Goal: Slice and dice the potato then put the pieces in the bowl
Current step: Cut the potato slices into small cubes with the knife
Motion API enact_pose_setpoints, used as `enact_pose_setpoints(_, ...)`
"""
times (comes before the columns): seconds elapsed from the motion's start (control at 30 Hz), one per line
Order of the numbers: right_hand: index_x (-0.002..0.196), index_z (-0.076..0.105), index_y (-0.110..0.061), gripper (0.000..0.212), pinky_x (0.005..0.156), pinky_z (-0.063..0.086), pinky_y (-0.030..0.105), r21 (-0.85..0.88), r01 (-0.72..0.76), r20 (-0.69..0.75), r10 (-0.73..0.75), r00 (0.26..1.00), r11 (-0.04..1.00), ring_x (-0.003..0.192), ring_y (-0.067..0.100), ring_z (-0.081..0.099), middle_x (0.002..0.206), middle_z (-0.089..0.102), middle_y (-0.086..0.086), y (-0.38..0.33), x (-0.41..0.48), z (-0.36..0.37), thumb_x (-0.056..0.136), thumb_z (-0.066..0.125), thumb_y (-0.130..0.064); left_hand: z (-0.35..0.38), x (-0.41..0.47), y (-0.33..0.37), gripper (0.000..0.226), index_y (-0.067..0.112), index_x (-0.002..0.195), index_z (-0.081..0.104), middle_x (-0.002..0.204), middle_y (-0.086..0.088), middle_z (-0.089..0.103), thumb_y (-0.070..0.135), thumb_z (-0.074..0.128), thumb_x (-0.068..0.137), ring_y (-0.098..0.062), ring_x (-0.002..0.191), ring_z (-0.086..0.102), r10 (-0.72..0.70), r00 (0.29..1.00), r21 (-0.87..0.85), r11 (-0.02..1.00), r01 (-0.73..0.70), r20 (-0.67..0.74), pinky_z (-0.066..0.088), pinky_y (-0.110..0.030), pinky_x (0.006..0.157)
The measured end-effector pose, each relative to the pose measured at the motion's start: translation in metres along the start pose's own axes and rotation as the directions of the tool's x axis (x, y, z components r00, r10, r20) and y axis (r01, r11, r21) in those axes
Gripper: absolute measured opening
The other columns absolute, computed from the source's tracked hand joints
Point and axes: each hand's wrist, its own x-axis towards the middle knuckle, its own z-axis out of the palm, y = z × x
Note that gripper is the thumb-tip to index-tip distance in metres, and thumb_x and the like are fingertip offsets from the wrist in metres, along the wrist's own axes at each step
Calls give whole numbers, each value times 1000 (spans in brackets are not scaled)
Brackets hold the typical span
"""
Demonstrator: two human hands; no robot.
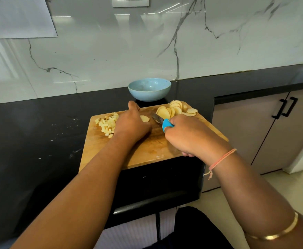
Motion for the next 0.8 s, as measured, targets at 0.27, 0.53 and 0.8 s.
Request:
enact_pose_setpoints(0.27,133,47,-18,40,61,47,28,3,28,-34,-28,999,1000,62,13,49,87,56,1,2,7,8,96,41,-30,-7,2,-3,61,19,131,34,109,-1,57,28,68,81,-15,86,56,13,1000,29,999,-13,24,51,-27,70)
enact_pose_setpoints(0.53,134,47,-20,40,67,47,27,-14,66,-11,-66,998,998,66,13,50,87,49,-4,-10,16,10,95,42,-25,-5,4,-3,64,19,132,33,113,-3,62,29,72,82,-13,81,53,-40,999,22,999,40,27,41,-19,57)
enact_pose_setpoints(0.8,123,52,-6,35,44,38,22,-27,-9,89,11,996,1000,42,13,45,57,52,5,-31,26,-4,92,40,-15,-6,2,-4,49,16,124,39,107,-4,64,20,68,85,-13,79,54,-25,1000,-31,999,25,19,36,-18,52)
